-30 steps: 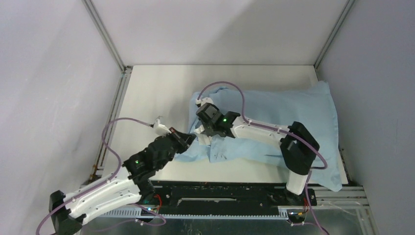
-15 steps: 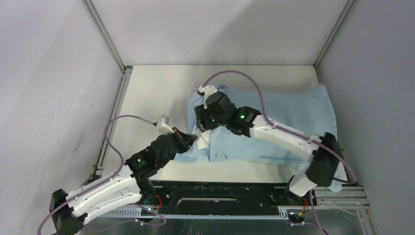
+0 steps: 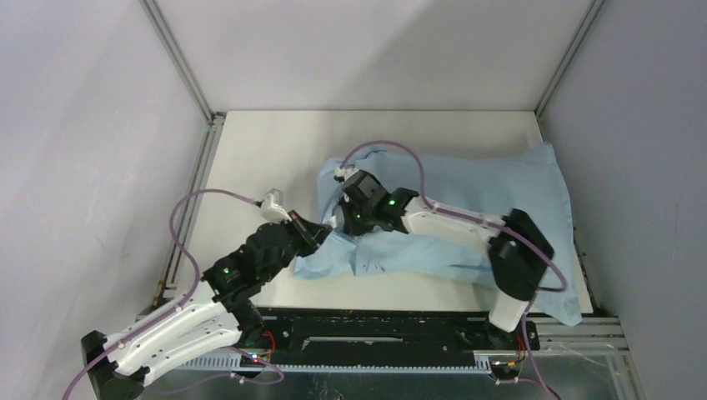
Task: Put the pillow into the pillowcase
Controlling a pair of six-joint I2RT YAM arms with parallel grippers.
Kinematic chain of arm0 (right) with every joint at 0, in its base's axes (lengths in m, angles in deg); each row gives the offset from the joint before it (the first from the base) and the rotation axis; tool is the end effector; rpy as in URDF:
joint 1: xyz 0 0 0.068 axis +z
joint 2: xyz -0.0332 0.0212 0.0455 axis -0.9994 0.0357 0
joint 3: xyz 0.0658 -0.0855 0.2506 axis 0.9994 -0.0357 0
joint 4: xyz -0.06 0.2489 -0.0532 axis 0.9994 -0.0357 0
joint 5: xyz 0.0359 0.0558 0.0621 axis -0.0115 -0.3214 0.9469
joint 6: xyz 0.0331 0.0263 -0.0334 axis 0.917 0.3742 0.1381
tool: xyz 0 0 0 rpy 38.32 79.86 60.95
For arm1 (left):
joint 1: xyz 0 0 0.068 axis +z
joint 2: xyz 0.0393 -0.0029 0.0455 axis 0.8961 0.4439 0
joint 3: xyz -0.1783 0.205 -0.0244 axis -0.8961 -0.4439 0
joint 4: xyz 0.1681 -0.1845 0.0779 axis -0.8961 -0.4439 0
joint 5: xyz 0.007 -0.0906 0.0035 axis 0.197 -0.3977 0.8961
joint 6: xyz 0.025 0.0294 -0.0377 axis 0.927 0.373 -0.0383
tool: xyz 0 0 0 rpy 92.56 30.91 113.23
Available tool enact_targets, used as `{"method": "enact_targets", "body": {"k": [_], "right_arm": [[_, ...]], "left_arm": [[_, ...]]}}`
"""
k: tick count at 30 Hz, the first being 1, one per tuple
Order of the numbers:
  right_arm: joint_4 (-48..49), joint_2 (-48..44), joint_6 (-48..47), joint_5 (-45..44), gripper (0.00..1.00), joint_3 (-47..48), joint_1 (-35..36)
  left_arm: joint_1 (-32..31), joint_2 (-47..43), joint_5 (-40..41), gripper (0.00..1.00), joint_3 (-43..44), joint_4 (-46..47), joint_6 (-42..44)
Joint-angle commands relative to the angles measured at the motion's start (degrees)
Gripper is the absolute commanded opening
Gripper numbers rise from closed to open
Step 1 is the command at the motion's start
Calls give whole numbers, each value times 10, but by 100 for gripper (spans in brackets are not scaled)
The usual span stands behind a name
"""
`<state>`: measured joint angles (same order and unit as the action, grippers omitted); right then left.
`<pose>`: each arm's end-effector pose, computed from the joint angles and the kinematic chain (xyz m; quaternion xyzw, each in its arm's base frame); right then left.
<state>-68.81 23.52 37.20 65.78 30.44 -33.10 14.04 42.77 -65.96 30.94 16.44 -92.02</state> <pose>0.2152 0.3071 0.2784 -0.2290 0.8885 0.2665 0.2953 0.1133 -0.1153 0.2613 -0.1611 0.8056 -0.3701 0.4337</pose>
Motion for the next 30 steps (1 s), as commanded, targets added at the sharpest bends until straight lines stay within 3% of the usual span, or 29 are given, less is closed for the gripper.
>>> {"method": "enact_targets", "body": {"k": [1, 7, 13, 19, 21, 23, 30], "right_arm": [[23, 91, 17, -12, 0, -25, -18], [55, 46, 28, -24, 2, -43, -22], [47, -86, 23, -33, 32, -43, -22], [13, -184, 21, -77, 52, -26, -13], [-20, -189, 9, -116, 55, -8, 0], [-40, -181, -4, -156, 56, 1, 4], [-69, -116, -21, -195, 55, 31, -3]], "left_arm": [[-20, -38, 12, 0, 112, -14, 35], [-25, -12, 3, 0, 90, 21, 11], [-22, 32, 9, 0, 38, 61, -22], [-19, 59, 12, 0, 34, 52, -12], [-18, 56, 20, 6, 41, 37, 0], [-17, 51, 31, 19, 59, 9, 9], [-17, 18, 61, 34, 134, -71, 54]]}}
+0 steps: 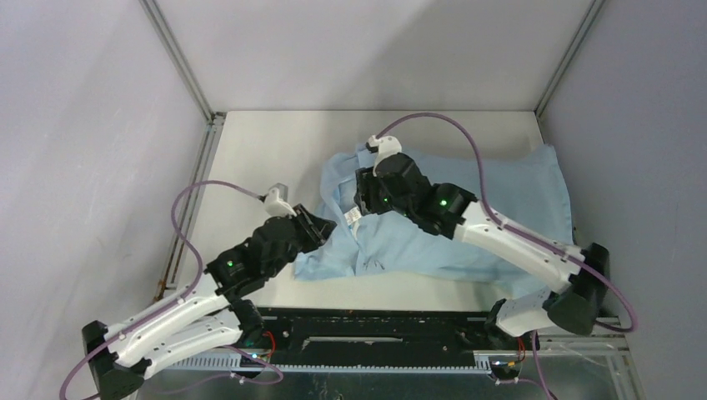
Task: Put the pillow into the pillowcase
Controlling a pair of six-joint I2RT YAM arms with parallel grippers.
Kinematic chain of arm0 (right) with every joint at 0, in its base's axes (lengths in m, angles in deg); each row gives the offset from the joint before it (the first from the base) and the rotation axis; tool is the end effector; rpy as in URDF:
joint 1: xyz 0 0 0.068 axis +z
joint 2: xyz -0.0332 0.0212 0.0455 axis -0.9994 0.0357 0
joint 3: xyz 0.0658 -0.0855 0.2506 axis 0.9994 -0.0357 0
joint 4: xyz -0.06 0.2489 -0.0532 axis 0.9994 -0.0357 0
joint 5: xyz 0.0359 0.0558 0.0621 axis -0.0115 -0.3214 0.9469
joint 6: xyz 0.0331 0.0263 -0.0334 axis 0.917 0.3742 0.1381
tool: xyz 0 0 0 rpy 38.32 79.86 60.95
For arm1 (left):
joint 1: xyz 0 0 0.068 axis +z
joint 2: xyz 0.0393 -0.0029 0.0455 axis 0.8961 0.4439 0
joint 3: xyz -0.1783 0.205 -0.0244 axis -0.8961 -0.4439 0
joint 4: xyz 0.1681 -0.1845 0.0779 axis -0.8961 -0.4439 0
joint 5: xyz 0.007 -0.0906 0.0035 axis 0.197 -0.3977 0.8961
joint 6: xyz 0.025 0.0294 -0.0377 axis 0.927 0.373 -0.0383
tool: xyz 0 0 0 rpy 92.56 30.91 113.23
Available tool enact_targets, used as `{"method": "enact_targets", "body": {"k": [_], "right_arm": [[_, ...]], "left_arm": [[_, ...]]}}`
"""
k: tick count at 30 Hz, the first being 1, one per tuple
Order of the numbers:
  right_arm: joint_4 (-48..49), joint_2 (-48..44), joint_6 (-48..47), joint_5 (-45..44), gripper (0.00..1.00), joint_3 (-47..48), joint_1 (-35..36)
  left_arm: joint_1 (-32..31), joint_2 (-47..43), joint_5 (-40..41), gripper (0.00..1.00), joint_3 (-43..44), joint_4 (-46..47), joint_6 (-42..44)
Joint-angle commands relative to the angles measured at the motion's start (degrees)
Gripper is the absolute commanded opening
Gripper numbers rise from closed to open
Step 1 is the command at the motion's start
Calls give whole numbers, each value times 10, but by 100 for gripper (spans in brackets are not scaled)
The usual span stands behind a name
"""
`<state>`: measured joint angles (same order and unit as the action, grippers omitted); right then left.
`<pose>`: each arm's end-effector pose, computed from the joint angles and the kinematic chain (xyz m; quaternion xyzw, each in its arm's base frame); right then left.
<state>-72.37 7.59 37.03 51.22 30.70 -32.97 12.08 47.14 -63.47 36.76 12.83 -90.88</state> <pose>0.1857 0.2509 0.3656 -0.1577 0.8498 0.2444 0.4397 0.1167 -0.1261 0.2796 -0.1487 0.8162 -0.3475 0.4369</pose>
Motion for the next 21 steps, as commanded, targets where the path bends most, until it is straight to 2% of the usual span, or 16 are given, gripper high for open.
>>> {"method": "enact_targets", "body": {"k": [1, 6, 8, 14, 17, 21], "right_arm": [[-34, 57, -21, -50, 55, 36, -7], [-36, 120, -25, -53, 57, 85, -13], [-45, 151, -27, -66, 58, 104, -13], [-79, 177, -13, -115, 56, 112, -14], [-74, 169, -10, -117, 46, 96, -22], [-79, 162, -7, -118, 19, 89, -27]], "left_arm": [[3, -25, 41, 35, 95, -44, 55], [12, 36, 79, 48, 202, -126, 116], [32, 64, 53, 56, 219, -131, 127], [84, 151, -32, 58, 239, -106, 163], [92, 191, -55, 59, 251, -106, 184], [96, 228, -76, 56, 261, -105, 201]]}}
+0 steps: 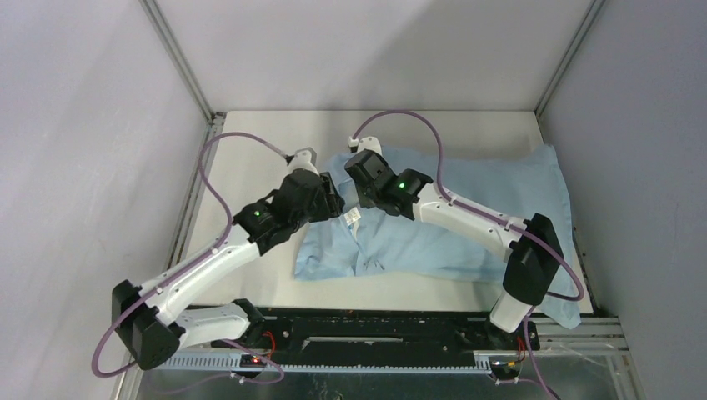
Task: Put the pillow into the pillowcase
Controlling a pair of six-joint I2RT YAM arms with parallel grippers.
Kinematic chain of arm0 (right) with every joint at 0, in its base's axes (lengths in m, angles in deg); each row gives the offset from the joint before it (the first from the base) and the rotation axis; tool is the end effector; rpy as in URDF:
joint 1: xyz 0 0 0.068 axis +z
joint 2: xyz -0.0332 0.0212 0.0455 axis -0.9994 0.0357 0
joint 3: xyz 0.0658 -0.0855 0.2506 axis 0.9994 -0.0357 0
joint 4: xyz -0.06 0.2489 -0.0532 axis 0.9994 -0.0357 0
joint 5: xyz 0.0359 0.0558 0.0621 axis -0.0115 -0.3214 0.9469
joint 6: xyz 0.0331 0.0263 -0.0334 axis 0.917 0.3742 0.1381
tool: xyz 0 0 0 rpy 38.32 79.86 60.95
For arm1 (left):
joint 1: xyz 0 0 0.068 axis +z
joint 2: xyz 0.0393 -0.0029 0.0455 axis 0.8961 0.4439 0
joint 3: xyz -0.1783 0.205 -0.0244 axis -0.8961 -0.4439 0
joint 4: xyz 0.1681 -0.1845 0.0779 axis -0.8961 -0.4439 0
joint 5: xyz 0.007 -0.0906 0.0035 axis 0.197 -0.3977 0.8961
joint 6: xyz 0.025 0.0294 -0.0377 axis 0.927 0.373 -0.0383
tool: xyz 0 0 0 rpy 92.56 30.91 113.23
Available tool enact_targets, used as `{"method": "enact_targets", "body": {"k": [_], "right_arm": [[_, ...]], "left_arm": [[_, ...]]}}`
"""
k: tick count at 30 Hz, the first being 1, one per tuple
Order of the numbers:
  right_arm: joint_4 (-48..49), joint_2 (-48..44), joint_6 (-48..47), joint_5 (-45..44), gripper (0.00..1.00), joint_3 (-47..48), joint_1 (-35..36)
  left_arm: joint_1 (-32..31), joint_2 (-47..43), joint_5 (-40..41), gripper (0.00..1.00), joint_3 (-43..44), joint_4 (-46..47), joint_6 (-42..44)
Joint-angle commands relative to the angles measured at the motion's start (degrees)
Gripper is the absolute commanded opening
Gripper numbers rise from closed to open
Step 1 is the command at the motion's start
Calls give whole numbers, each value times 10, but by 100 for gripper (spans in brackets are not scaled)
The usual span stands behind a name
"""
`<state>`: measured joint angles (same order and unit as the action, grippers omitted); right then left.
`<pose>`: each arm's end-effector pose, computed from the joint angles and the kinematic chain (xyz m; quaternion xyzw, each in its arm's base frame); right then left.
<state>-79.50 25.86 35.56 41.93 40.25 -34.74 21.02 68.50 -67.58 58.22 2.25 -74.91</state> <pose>0.2387 0.2965 0.3077 -0.1524 0.9004 0.0879 0.3979 0.1838 -0.1548 0.3220 -0.0669 0.8745 -0.2115 0.4313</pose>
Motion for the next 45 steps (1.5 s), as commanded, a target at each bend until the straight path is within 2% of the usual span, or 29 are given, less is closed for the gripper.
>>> {"method": "enact_targets", "body": {"k": [1, 4, 6, 7, 13, 16, 22, 26, 27, 33, 38, 40, 43, 45], "right_arm": [[-6, -27, 7, -24, 15, -9, -10], [-4, -43, 4, -21, 3, -14, -14], [-7, -52, 2, -20, 0, -14, -17], [-7, -58, 0, -13, 0, -14, -17], [-17, -72, -9, 11, 41, 2, 8], [-31, -61, -7, 2, 51, 11, 24], [-43, -21, -4, 4, 62, 20, 46], [-56, 14, -4, -6, 65, 28, 45], [-62, 18, -1, -12, 63, 30, 43], [-61, -28, 8, -53, 37, 7, 31], [-56, -69, 10, -63, 25, -6, 25], [-54, -80, 13, -60, 14, -12, 21], [-48, -97, 20, -49, 8, -22, 15], [-36, -110, 21, -40, 8, -33, 12]], "left_arm": [[7, 19, -34, 53, 48, -1, 43], [8, 20, -31, 40, 49, 0, 46], [7, 13, -28, 23, 55, -4, 50], [8, 8, -28, 17, 59, -5, 53], [11, -14, -13, 1, 85, -37, 71], [17, -17, -21, 0, 80, -38, 70], [19, -29, -37, 0, 70, -29, 58], [19, -33, -46, 0, 66, -25, 53], [19, -34, -49, 0, 65, -24, 52], [27, -43, -58, 0, 48, -18, 47], [30, -44, -69, 0, 40, -12, 46], [30, -43, -74, 0, 41, -8, 49], [30, -35, -83, 0, 49, -10, 59], [30, -30, -89, 0, 54, -11, 64]]}}
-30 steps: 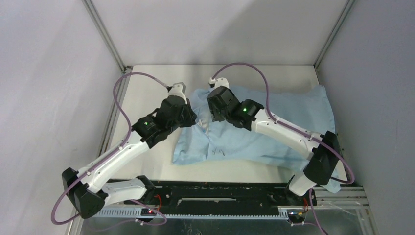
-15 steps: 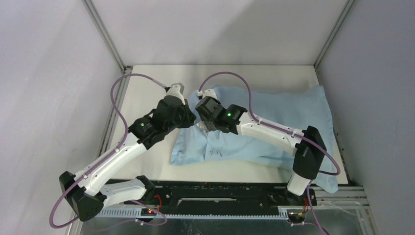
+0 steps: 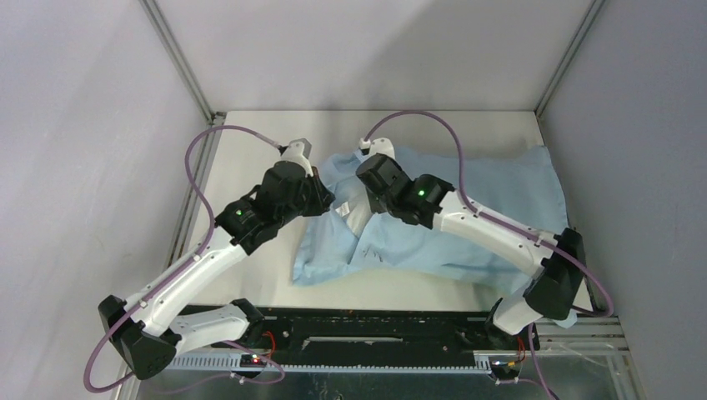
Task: Put the pillow into the pillowcase
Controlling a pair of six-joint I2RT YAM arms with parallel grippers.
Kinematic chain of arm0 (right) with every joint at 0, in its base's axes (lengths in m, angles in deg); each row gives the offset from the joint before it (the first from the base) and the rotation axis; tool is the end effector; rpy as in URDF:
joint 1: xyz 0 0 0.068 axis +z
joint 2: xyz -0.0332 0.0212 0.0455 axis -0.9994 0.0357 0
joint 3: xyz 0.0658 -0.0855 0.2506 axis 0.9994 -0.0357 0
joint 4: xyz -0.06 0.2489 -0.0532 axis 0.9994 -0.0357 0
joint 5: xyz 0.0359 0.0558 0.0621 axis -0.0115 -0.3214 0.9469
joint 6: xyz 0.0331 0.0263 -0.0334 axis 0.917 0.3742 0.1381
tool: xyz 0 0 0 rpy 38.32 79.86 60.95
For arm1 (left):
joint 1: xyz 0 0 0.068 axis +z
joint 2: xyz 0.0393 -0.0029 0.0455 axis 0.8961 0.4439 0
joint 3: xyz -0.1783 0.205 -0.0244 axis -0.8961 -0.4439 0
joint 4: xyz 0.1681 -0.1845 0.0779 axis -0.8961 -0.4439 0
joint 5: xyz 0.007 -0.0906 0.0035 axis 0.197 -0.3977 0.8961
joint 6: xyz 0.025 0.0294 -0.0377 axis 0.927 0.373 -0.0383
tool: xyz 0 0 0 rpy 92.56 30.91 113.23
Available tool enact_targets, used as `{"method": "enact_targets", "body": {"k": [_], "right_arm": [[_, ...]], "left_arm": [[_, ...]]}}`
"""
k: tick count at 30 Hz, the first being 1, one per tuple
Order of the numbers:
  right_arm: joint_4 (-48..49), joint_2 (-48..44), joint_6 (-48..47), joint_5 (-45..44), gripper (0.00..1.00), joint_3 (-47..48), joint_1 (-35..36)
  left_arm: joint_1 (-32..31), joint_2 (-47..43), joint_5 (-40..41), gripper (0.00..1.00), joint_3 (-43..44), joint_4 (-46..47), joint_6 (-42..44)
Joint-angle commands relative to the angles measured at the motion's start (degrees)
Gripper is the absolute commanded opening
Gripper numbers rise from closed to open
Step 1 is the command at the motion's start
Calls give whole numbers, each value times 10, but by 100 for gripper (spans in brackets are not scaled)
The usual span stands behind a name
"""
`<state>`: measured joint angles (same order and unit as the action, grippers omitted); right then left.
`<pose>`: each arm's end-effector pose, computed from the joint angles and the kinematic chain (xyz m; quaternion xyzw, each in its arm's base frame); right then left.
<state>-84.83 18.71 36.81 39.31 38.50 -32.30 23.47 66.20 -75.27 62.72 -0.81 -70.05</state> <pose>0.2072 0.2764 0.3342 -0.1524 0.8964 0.0842 0.4075 0.1794 -0.1436 0.3518 -0.0201 0.8664 -0.2508 0.4313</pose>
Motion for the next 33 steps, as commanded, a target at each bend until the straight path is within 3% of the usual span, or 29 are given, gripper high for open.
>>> {"method": "enact_targets", "body": {"k": [1, 7, 10, 15, 21, 24, 27, 33], "right_arm": [[23, -43, 9, -4, 6, -21, -16], [26, -53, 18, 27, 0, -32, -27], [44, -73, 23, 55, 0, -40, -27], [72, -128, 30, 60, 0, -42, -18], [100, -205, 25, 51, 0, -54, -4], [121, -215, 24, 64, 0, -54, 31], [139, -211, 24, 66, 0, -53, 61], [109, -178, 40, 104, 0, -53, 41]], "left_arm": [[5, -5, -16, 0, 11, 20, 17], [5, 1, -47, 0, 18, 37, 21], [5, 11, -120, 0, 34, 84, 14], [1, 57, -256, 0, 27, 228, -49], [0, 196, -335, 0, -78, 430, -156], [-1, 270, -297, 0, -94, 475, -204], [-9, 326, -215, 0, -86, 439, -218], [-24, 317, -128, 0, -113, 412, -228]]}}
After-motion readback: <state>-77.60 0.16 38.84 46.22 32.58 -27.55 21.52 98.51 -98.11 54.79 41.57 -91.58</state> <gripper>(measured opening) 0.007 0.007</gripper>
